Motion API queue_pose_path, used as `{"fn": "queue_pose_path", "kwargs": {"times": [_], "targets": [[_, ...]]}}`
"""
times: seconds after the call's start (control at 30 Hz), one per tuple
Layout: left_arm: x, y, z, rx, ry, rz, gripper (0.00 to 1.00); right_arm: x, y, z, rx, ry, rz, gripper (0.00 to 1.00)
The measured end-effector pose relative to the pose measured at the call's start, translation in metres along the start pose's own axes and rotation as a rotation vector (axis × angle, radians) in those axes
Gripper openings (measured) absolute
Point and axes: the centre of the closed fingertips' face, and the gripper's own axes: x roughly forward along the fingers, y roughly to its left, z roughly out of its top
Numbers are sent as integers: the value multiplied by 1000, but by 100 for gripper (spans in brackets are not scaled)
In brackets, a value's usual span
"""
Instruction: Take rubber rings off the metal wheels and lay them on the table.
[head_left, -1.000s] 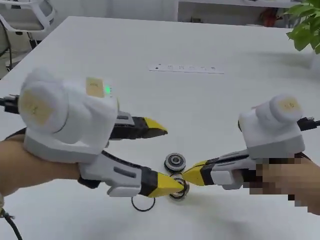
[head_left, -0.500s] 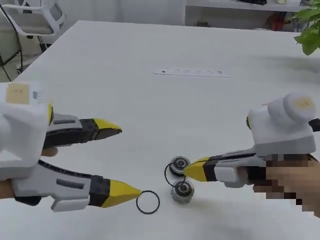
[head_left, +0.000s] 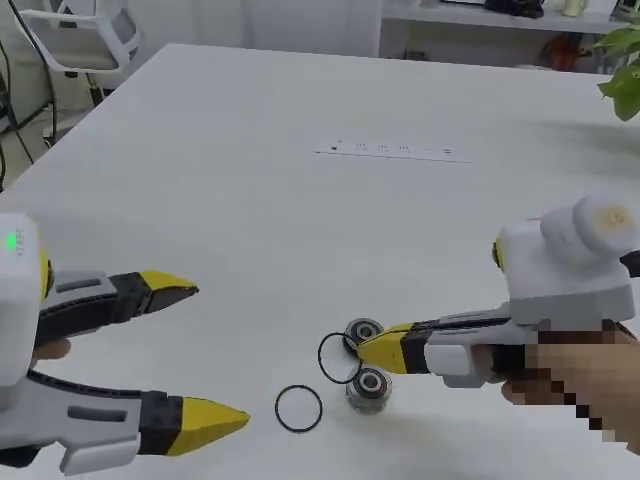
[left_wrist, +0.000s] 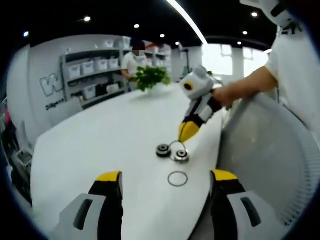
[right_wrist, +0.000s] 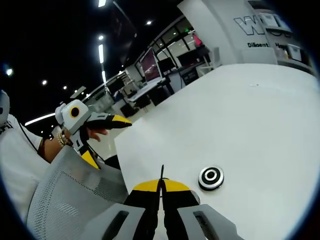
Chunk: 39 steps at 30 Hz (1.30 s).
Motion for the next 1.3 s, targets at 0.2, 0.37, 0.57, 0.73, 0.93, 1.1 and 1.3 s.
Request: {"fn": "queue_pose_path", "kwargs": {"times": [0.2,0.37,0.57,0.73,0.93,1.1,1.3], "targets": [[-1,-1,-4,-24,-4,17,74,6,8,-4,8,7,31,0],[1,-4,-8,-39,-7,11,75,13,17,-7,4,14,49,0],[9,-12,-20,-39,25,-6,78,20,23,-11,1,28,59,0],[15,-22,-24,-45,38,-40,79,24,20,-18,-3,50,57,0],[15,-21,-24,-53,30,-41,80,30,21,-26,-14,83,58,0],[15,-22,-26,-67,33,-42,79,35,18,-33,-20,99,51,0],[14,-21,-25,-88,21,-30,77,38,15,-41,-36,127,34,0]]}}
